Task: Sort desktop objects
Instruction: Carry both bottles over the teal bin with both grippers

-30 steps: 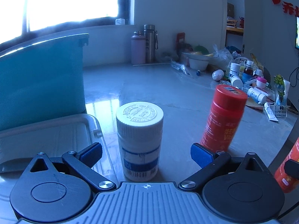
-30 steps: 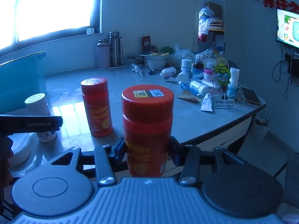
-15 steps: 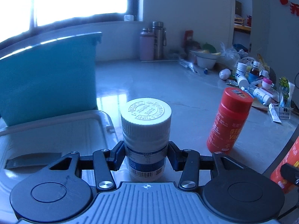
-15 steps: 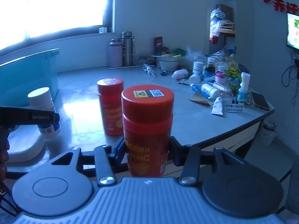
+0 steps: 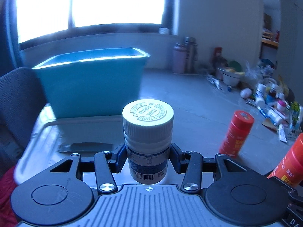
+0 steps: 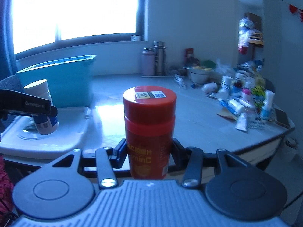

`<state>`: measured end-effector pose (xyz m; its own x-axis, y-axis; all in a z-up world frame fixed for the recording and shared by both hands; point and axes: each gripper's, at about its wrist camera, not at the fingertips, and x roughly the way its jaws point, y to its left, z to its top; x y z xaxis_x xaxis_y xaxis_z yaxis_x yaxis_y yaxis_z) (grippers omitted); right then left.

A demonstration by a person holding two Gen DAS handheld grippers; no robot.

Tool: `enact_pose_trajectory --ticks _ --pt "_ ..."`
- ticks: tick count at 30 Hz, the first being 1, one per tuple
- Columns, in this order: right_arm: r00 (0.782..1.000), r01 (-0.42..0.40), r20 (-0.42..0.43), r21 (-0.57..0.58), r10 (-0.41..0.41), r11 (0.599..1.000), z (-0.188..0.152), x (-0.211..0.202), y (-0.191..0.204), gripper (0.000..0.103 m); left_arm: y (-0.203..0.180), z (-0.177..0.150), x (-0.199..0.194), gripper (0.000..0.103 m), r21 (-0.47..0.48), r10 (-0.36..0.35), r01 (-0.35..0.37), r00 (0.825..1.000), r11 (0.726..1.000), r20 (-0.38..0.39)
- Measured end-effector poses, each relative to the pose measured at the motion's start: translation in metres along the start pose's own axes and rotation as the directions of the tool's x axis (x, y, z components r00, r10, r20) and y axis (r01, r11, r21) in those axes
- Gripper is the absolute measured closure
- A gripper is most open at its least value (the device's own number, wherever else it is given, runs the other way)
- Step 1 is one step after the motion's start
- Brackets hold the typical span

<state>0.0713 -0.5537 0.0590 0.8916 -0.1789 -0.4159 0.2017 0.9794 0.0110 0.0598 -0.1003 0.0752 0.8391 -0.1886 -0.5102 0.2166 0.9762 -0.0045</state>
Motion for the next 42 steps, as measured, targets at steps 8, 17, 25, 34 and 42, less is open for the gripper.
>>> enact_pose_trajectory --ticks 8,17,25,34,42 --pt "0.992 -0.123 0.017 -0.036 0.123 0.992 0.03 -0.009 0.054 0.054 0.049 0.031 -0.029 0.055 -0.053 0.129 -0.128 0.992 0.99 0.0" --pt "0.978 -0.197 0.055 -0.071 0.201 0.978 0.07 0.002 0.143 0.054 0.097 0.077 -0.012 0.055 -0.069 0.202 -0.202 0.979 0.977 -0.011" --pt "0.961 -0.251 0.091 -0.104 0.261 0.962 0.115 0.019 0.24 0.054 0.134 0.135 0.019 0.055 -0.073 0.222 -0.221 0.975 0.973 0.015" --pt "0.952 -0.257 0.144 -0.099 0.27 0.961 0.164 0.049 0.314 0.054 0.169 0.213 0.052 0.055 -0.065 0.232 -0.228 0.971 0.971 0.062" --pt "0.96 -0.229 0.142 -0.105 0.242 0.968 0.183 0.083 0.346 0.054 0.191 0.25 0.105 0.055 -0.069 0.196 -0.193 0.98 0.979 0.044"
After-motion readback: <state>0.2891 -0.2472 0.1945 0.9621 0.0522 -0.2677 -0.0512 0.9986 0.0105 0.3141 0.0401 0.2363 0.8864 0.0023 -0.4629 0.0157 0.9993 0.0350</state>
